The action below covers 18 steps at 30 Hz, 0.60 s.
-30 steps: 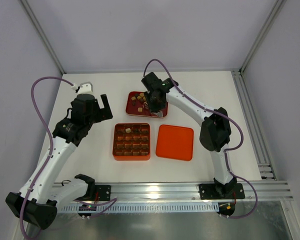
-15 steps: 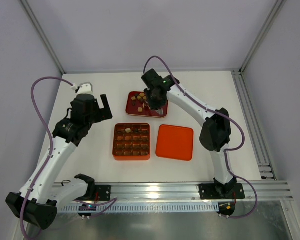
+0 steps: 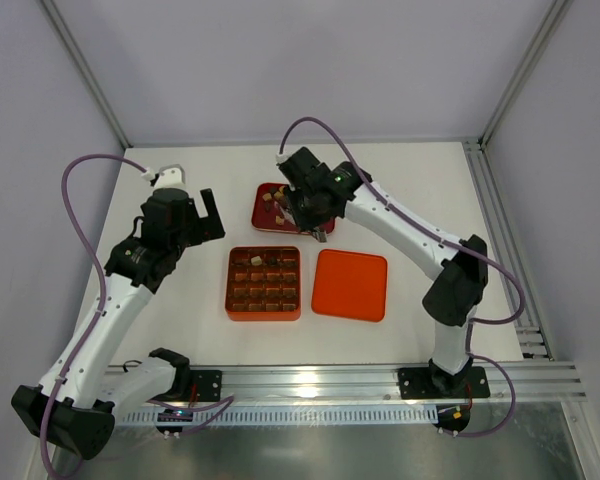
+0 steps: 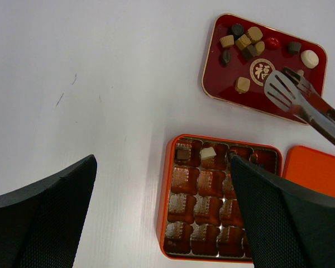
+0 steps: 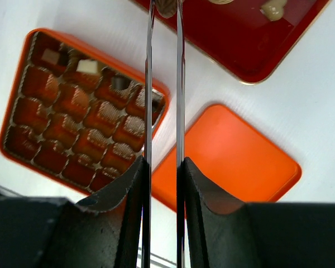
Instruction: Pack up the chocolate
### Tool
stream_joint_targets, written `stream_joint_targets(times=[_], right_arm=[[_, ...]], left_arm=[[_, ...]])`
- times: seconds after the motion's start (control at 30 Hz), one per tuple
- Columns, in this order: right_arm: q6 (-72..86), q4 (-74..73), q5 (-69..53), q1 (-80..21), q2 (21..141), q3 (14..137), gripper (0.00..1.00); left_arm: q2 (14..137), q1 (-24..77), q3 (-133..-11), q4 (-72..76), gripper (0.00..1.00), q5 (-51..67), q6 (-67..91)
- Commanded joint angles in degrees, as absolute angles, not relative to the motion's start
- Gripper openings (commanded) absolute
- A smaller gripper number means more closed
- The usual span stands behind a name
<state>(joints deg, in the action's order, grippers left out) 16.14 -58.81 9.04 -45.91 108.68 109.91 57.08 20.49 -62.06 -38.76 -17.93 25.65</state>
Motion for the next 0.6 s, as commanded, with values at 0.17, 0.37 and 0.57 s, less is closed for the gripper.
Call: stream_joint_targets(times=[0.17, 0.37, 0.57], right_arm=[[20.9, -56.2, 9.4, -56.0, 100.0, 103.8, 0.27], [23.0, -55.9, 9.3, -61.8, 101.6, 104.1, 0.27], [23.6, -55.6, 9.1, -65.1, 104.8, 105.7, 0.27]], left_arm=[[56.2, 19.9, -62.1, -36.0, 1.00, -17.6, 26.1], [56.0, 19.8, -61.9, -35.9, 1.00, -17.5, 26.1], [55.9, 19.6, -61.8, -35.9, 1.00, -17.6, 26.1]])
